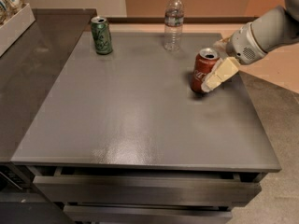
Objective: Pick coke can
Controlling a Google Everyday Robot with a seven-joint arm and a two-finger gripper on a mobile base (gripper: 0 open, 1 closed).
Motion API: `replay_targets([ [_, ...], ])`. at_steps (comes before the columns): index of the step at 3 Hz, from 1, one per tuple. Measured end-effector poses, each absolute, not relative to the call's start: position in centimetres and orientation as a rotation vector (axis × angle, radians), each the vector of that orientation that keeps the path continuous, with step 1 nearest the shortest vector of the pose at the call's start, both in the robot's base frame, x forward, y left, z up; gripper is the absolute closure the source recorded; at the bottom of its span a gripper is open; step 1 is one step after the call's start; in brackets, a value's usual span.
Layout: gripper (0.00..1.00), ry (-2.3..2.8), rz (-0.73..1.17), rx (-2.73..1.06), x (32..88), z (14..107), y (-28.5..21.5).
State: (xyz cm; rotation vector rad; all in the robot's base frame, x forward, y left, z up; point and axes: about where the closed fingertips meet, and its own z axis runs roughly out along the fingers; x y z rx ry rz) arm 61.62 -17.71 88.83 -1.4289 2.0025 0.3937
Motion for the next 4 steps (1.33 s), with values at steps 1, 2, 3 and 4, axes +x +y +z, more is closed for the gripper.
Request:
replay_targets([
  [1,0.18,1.983,0.442,-1.463,61.0,88.6,-16.8],
  [2,0.42,1.97,0.467,-1.469,60.8,88.9,-16.3],
  [3,0.65,1.95,0.475,-1.469,60.6,90.2,-15.9],
  [4,0.88,1.896,0.486,-1.48,59.9,93.0,-15.1],
])
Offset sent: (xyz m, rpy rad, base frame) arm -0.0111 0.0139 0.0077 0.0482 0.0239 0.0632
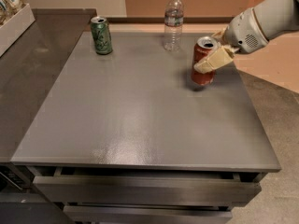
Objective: Pick coke can
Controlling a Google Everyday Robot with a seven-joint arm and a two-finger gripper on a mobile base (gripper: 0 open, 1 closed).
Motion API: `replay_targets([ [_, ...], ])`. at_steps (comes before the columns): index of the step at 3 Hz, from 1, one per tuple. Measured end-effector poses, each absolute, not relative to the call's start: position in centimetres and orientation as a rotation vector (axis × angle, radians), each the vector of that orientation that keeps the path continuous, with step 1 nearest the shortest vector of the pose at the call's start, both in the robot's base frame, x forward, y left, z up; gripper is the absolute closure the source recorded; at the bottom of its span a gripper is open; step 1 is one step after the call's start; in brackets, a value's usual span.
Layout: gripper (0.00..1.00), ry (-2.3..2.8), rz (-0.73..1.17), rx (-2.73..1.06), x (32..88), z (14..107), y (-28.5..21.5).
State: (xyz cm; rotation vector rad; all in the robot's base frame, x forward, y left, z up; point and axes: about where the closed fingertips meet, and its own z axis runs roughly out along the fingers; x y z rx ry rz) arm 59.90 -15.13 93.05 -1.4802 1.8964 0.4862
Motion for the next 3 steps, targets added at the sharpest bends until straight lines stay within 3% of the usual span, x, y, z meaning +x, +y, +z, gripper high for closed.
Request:
replay_targets([
  [1,1.0,1.836,0.5,-1.496,59.2,96.2,-14.4],
  [3,1.0,1.777,0.513,-1.514,58.6,98.8,-13.8],
])
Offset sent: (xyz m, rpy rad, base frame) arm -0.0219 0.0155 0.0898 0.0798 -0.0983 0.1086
